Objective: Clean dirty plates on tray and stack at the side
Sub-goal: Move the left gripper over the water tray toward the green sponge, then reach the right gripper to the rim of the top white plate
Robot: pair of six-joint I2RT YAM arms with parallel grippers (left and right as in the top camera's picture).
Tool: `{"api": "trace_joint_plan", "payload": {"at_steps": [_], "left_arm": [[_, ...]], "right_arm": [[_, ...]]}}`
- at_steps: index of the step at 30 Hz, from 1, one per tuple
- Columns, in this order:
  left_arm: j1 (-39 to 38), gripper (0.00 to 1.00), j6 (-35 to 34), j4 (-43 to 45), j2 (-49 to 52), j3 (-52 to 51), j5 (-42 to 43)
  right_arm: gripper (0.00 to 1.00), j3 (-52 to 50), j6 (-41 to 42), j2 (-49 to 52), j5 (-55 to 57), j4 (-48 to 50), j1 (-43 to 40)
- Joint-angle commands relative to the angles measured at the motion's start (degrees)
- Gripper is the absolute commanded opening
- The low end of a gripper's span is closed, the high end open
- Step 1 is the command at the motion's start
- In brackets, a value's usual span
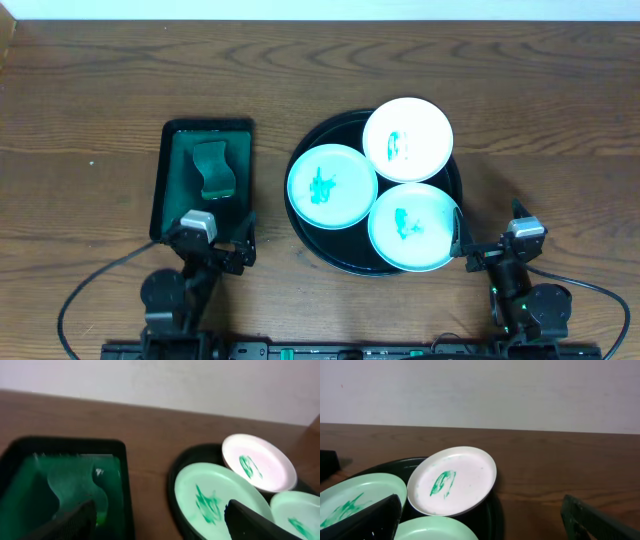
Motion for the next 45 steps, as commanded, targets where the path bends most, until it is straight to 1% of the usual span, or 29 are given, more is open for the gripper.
{"api": "trace_joint_plan", "payload": {"at_steps": [1, 4, 5, 7, 8, 9, 12, 15, 16, 18, 20, 26, 28, 29, 32, 33, 34, 35, 36, 37, 39, 41, 45], "left_arm": [[-0.1, 0.83, -0.9, -1.0, 8.9, 9.9, 2.0], [-0.1, 0.82, -0.9, -4.6, 19.4, 18.9, 2.0], [-0.1, 0.82, -0.8, -8.7, 26.4, 25.6, 2.0], [-0.2, 0.82, -0.7, -13.7, 32.6, 32.0, 2.0], [-0.2, 0.82, -0.2, -19.1, 38.2, 38.3, 2.0], [-0.2, 0.82, 0.5, -22.3, 41.2, 41.7, 2.0], [-0.1, 0.83, 3.2, -35.6, 51.2, 54.1, 1.7], [-0.2, 0.82, 7.0, -46.9, 58.8, 62.9, 1.0], [-0.1, 0.82, 7.1, -49.4, 60.5, 64.5, -0.3], [-0.1, 0.83, 7.1, -52.6, 63.5, 66.0, -3.6], [-0.1, 0.82, 7.1, -53.5, 65.0, 66.0, -5.5], [-0.1, 0.83, 6.6, -55.1, 67.4, 66.0, -5.6], [-0.1, 0.83, 6.6, -55.5, 67.5, 66.0, -5.6], [-0.1, 0.82, 6.6, -55.7, 67.5, 66.0, -5.6], [-0.1, 0.82, 6.6, -56.2, 67.5, 66.0, -5.6], [-0.1, 0.82, 6.6, -56.2, 67.5, 66.0, -5.6], [-0.1, 0.82, 6.6, -56.2, 67.5, 66.0, -5.6], [-0.1, 0.83, 6.6, -56.2, 67.5, 66.0, -5.6], [-0.1, 0.83, 6.6, -56.2, 67.5, 66.0, -5.6], [-0.1, 0.82, 6.6, -56.2, 67.5, 66.0, -5.6], [-0.1, 0.82, 6.6, -56.2, 67.5, 66.0, -5.6], [-0.1, 0.83, 6.6, -56.2, 67.5, 66.0, -5.6], [-0.1, 0.82, 6.6, -56.2, 67.5, 66.0, -5.6]], "right_arm": [[0.99, -0.1, -0.9, -0.3, -0.8, -0.2, -0.8], [0.99, -0.1, -0.9, -0.3, -0.9, -0.2, -0.8], [0.99, -0.1, -0.9, -0.3, -0.9, -0.2, -0.8], [0.99, -0.1, -0.9, -0.3, -0.9, -0.2, -0.8], [0.99, -0.1, -0.9, -0.3, -0.8, -0.2, -0.8], [0.99, -0.1, -0.9, -0.3, -0.8, -0.2, -0.8], [0.99, -0.1, -0.9, -0.3, -0.8, -0.2, -0.8], [0.99, -0.1, -0.9, -0.3, -0.9, -0.2, -0.8], [0.99, -0.1, -0.9, -0.3, -0.9, -0.2, -0.8], [0.99, -0.1, -0.9, -0.3, -0.9, -0.2, -0.8], [0.99, -0.1, -0.9, -0.3, -0.8, -0.2, -0.8], [0.99, -0.1, -0.7, -0.3, -1.2, -0.1, -0.8], [0.99, -0.1, 1.1, -0.3, -1.7, -0.1, -0.8], [0.99, -0.1, 4.9, -0.3, -2.5, -0.1, -0.8], [0.99, -0.1, 20.3, -0.3, -6.4, 0.1, -0.8], [0.99, -0.1, 25.6, -0.3, -8.3, 0.4, -0.8], [0.99, -0.1, 29.2, -0.3, -9.9, 0.6, -0.8], [0.99, -0.1, 34.0, -0.3, -13.5, 0.8, -0.8], [0.99, -0.1, 34.7, -0.3, -16.7, 0.9, -0.8], [0.99, -0.1, 33.6, -0.3, -20.3, 1.0, -0.8], [0.99, 0.0, 28.1, -0.3, -29.8, 1.0, -0.8], [0.99, 0.3, 26.4, -0.2, -38.0, 1.0, -0.8], [0.99, 3.8, 26.1, 0.8, -41.0, 1.0, -0.8]]}}
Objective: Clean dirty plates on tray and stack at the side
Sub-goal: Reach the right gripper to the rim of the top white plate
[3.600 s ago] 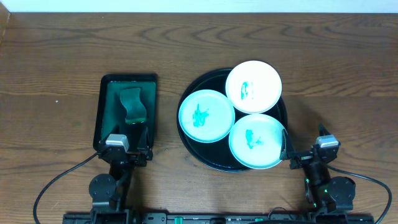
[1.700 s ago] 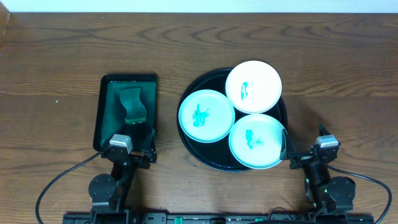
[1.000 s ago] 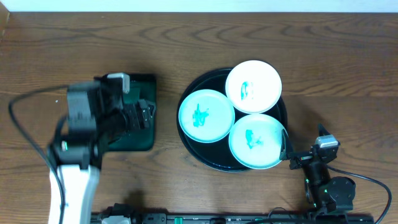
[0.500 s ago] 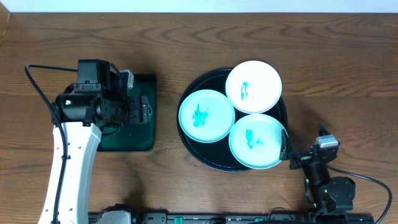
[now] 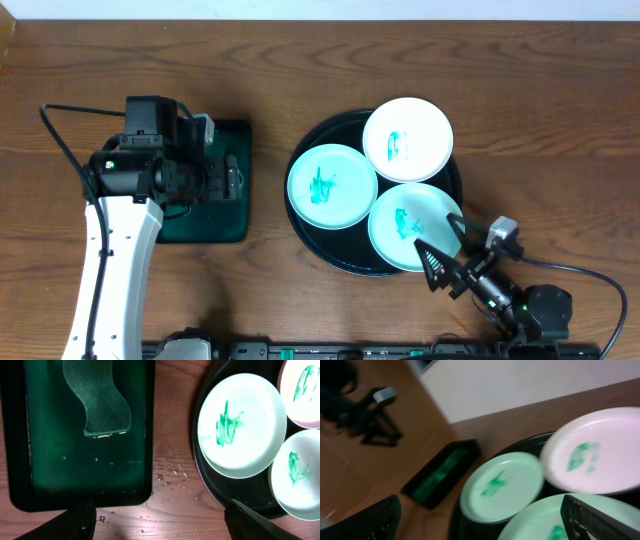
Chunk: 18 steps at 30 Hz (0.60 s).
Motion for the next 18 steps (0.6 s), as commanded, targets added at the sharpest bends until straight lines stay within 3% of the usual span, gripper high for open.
{"api": "trace_joint_plan", "payload": {"at_steps": [1, 6, 12, 18], "left_arm": [[-0.1, 0.83, 1.0, -0.3, 0.0, 1.0, -0.3], [-0.1, 0.83, 1.0, -0.3, 0.0, 1.0, -0.3], [-0.1, 0.82, 0.7, -0.3, 0.0, 1.0, -0.3], [-0.1, 0.83, 0.8, -0.3, 0.0, 1.0, -0.3]], "right_arm": [[0.99, 5.2, -1.1, 1.4, -9.3, 0.0, -0.8], [0.99, 15.4, -8.9, 9.6, -10.1, -4.5, -0.8], [0.99, 34.4, -23.9, 31.5, -7.4, -25.2, -0.7], [0.99, 55.2, -31.0, 56.1, 4.0, -46.7, 3.1]]}}
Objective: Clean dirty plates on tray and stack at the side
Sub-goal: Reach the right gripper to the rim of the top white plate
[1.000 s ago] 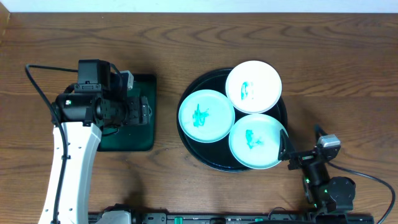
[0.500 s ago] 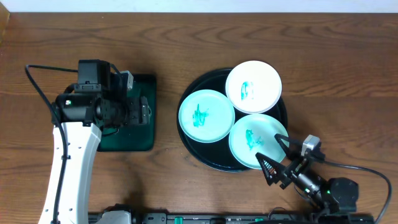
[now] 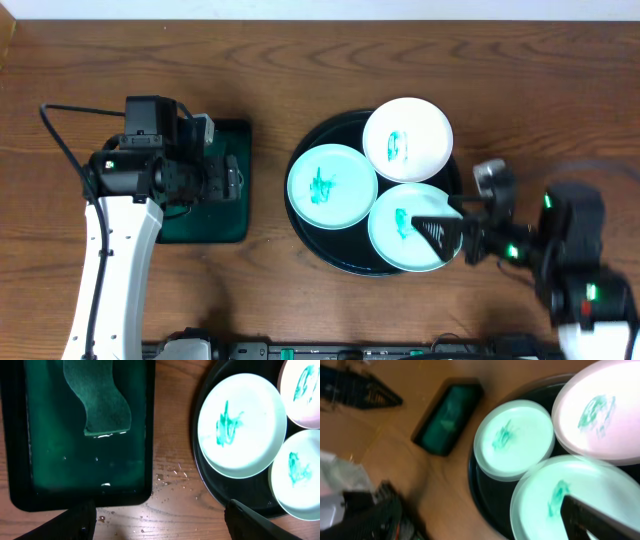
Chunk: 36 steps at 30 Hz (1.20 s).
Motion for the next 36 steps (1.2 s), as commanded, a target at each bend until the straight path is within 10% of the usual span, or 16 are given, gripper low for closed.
{"api": "trace_joint_plan", "payload": {"at_steps": [1, 14, 36], "left_arm": [[-0.1, 0.82, 0.8, -0.3, 0.0, 1.0, -0.3], [-0.1, 0.83, 0.8, -0.3, 0.0, 1.0, -0.3], [-0.1, 0.82, 0.8, -0.3, 0.0, 1.0, -0.3]], "right_arm": [[0.99, 12.7, -7.4, 14.0, 10.1, -8.6, 3.5], [0.99, 47.5, -2.1, 52.9, 33.7, -27.5, 19.8], [0.94, 47.7, 8.3, 67.4, 25.3, -18.5, 22.1]]}}
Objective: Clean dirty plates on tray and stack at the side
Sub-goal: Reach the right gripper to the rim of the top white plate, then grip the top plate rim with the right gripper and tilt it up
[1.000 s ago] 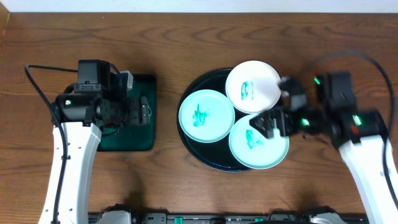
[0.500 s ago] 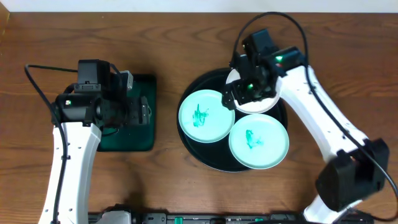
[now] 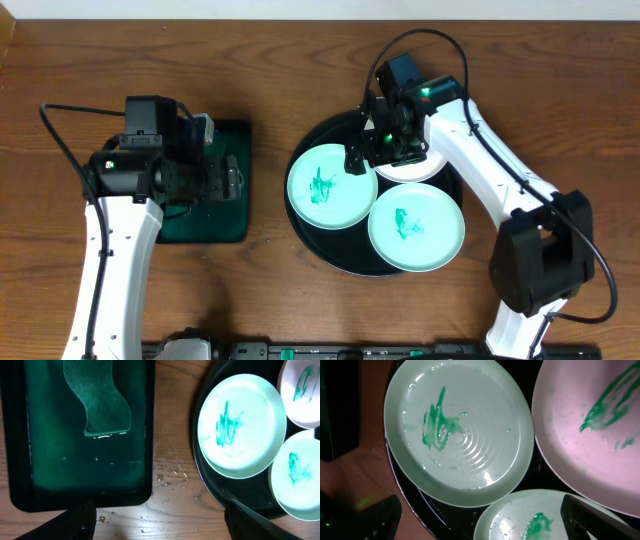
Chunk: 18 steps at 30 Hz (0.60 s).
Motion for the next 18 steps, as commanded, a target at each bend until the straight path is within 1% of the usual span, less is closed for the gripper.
{"api": "trace_joint_plan", "payload": {"at_steps": [1, 4, 7, 12, 13, 16, 18], "left_arm": [[-0.1, 0.82, 0.8, -0.3, 0.0, 1.0, -0.3], [-0.1, 0.83, 0.8, -0.3, 0.0, 1.0, -0.3], [-0.1, 0.82, 0.8, -0.3, 0.0, 1.0, -0.3], [-0.1, 0.83, 0.8, -0.4, 0.0, 1.0, -0.3], [-0.1, 0.82, 0.8, -0.4, 0.0, 1.0, -0.3], [-0.1, 0.83, 0.8, -0.4, 0.0, 1.0, -0.3], [-0.1, 0.82, 0.8, -0.4, 0.0, 1.0, -0.3]], "right_arm": [[0.92, 1.0, 7.0, 2.6, 0.4, 0.0, 0.7], [0.91, 0.9, 10.8, 4.2, 0.6, 0.0, 0.7], [0.84, 0.9, 14.1, 6.2, 1.8, -0.2, 0.7], [0.63, 0.9, 14.1, 9.3, 1.9, 0.4, 0.9], [0.60, 0.9, 14.1, 9.6, 1.9, 0.6, 0.9], [0.63, 0.9, 14.1, 10.9, 1.9, 1.6, 0.9], [0.63, 0.8, 14.4, 11.5, 1.9, 2.2, 0.9]]}}
